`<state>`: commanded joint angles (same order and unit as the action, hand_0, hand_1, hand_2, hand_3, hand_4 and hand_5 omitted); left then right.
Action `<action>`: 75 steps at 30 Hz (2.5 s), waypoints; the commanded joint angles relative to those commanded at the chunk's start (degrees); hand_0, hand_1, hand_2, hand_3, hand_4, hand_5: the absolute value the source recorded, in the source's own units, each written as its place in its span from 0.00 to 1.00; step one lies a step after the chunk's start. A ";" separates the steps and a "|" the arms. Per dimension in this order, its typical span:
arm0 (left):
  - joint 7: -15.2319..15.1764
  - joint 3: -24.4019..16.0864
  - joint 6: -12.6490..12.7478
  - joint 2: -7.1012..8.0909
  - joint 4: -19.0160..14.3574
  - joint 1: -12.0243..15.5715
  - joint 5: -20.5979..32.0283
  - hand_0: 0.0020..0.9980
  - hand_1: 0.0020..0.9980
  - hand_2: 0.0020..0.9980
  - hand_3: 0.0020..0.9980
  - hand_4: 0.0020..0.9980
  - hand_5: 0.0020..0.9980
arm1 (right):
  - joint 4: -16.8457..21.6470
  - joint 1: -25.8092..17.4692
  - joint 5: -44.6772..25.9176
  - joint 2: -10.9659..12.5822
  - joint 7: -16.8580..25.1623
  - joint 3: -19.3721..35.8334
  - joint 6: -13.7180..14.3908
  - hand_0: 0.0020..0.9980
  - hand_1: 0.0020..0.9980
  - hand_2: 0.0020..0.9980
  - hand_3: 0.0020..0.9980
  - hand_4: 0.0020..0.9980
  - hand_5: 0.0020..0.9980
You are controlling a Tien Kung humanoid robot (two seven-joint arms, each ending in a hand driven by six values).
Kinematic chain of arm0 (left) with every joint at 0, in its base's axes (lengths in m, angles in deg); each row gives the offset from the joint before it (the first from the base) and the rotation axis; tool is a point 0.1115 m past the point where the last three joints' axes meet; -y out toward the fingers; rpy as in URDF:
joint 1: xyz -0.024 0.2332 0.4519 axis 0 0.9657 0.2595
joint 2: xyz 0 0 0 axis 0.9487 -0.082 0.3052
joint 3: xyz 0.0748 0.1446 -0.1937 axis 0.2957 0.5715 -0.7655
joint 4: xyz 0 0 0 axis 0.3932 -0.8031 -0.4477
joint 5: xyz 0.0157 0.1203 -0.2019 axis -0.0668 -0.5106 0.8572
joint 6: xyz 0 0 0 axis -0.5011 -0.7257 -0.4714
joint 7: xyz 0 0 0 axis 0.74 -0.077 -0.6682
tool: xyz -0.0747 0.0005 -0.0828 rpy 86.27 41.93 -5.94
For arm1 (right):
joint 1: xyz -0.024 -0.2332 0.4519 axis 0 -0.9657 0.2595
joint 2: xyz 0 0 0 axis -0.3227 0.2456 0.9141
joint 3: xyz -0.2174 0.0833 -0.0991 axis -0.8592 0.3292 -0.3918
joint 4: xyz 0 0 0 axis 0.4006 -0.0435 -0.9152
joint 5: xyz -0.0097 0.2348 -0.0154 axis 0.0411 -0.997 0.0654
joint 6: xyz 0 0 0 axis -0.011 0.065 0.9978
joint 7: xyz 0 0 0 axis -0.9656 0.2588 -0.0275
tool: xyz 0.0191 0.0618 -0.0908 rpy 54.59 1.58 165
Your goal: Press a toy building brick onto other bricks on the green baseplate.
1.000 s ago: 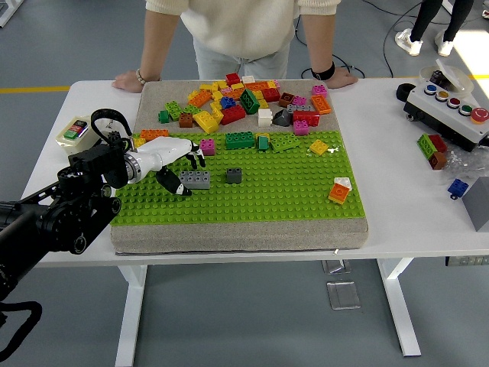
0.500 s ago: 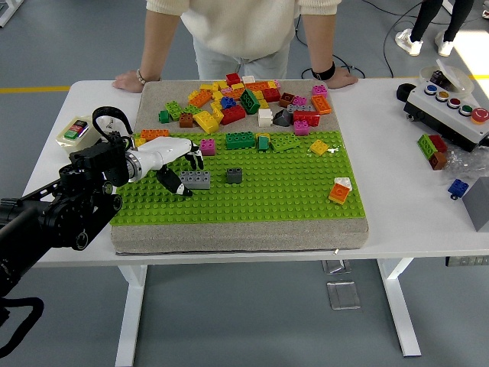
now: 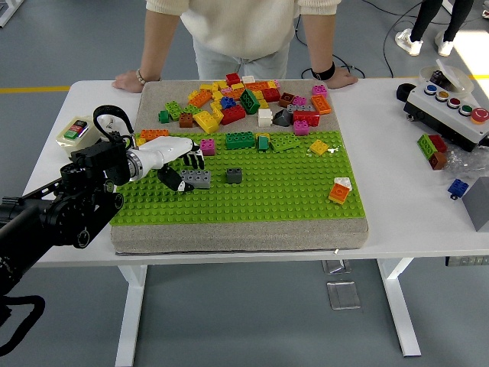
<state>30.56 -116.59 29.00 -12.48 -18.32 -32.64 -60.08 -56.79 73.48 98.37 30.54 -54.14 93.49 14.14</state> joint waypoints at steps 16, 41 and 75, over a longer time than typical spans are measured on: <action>0.23 -0.20 -1.03 0.36 -0.37 0.00 -0.25 0.61 0.57 0.57 0.55 0.89 0.00 | 0.00 -0.16 -0.03 -0.06 -0.04 -0.21 0.07 0.76 0.69 0.73 0.71 0.98 0.49; 0.37 -3.36 -4.93 0.77 -2.87 0.76 -1.05 0.61 0.58 0.55 0.53 0.63 0.00 | 0.00 -0.20 0.05 -0.01 -0.08 -0.10 0.02 0.76 0.69 0.73 0.70 0.98 0.49; 1.38 -6.60 -6.53 2.80 -8.59 2.79 -2.98 0.57 0.55 0.53 0.52 0.64 0.00 | 0.00 -0.40 0.10 0.17 0.08 0.59 0.06 0.76 0.69 0.73 0.70 0.98 0.49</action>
<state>31.95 -123.19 22.47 -9.69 -26.90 -29.85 -63.06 -56.79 73.07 98.46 30.72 -54.07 94.08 14.20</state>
